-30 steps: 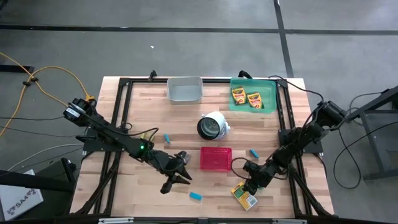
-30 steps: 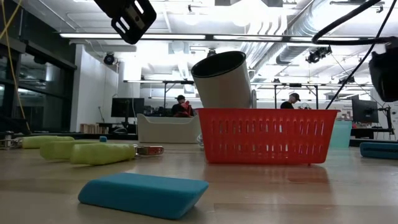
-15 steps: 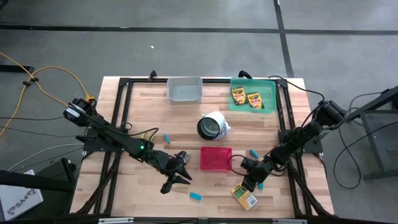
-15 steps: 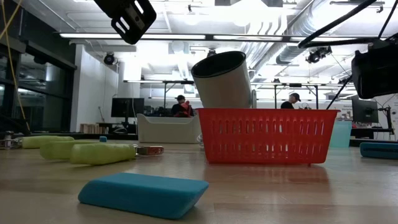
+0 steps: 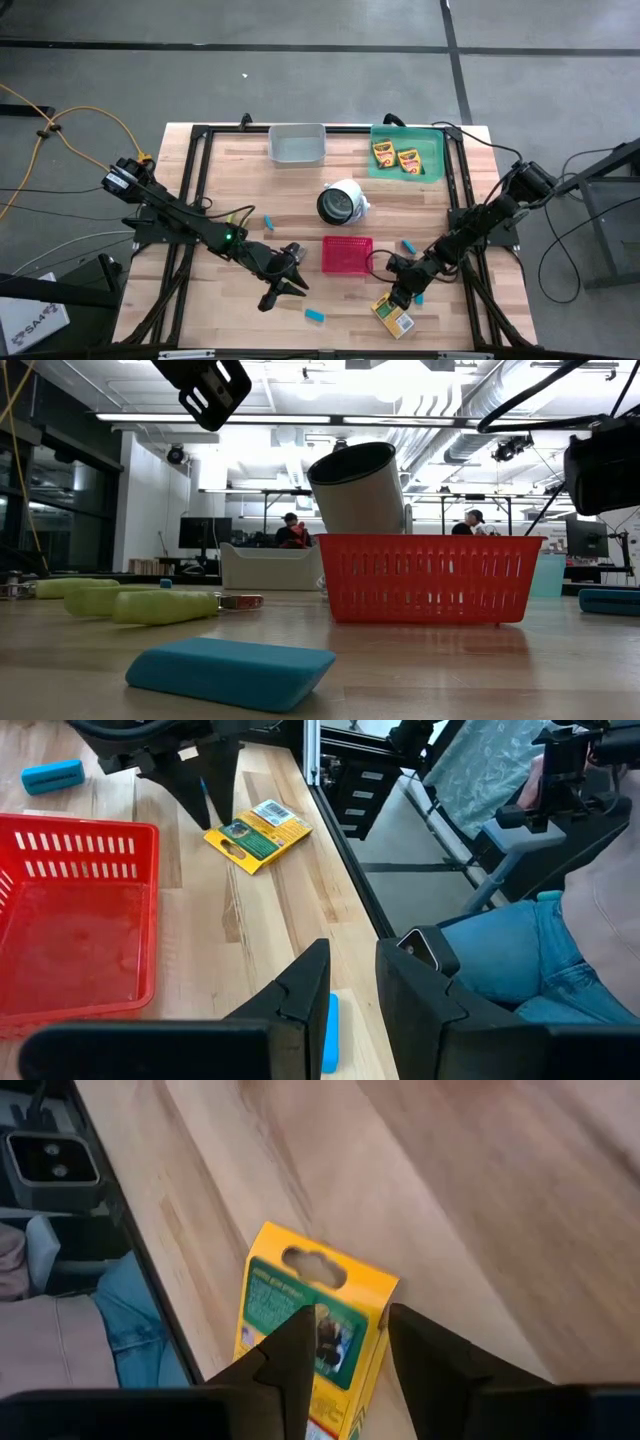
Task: Pick & Place School Supplies
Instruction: Put the yellow crayon box into the green bin
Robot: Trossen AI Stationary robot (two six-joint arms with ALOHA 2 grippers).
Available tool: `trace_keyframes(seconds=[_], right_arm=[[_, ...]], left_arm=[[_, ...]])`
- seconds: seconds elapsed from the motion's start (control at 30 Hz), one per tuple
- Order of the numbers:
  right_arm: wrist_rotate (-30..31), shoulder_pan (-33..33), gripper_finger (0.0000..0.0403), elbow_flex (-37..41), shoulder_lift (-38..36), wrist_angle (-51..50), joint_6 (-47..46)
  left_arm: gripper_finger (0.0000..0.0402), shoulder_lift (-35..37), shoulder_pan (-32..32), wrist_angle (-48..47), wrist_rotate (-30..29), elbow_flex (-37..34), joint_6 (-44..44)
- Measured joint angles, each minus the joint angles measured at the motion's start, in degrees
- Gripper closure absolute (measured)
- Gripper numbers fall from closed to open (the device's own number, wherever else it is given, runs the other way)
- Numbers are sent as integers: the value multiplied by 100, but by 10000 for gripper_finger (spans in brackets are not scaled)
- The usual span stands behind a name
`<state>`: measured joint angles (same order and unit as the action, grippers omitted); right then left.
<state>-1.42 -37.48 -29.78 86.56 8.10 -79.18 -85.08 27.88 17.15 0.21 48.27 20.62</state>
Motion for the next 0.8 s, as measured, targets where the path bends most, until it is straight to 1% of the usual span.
trace_keyframes(seconds=[0.23, 0.8], right_arm=[[-43, 126, 282, -2, 2, -17, 142], [-174, 126, 282, -2, 4, -148, 100]], left_arm=[[320, 0, 0, 2, 2, 0, -1], [320, 0, 7, 0, 0, 0, -2]])
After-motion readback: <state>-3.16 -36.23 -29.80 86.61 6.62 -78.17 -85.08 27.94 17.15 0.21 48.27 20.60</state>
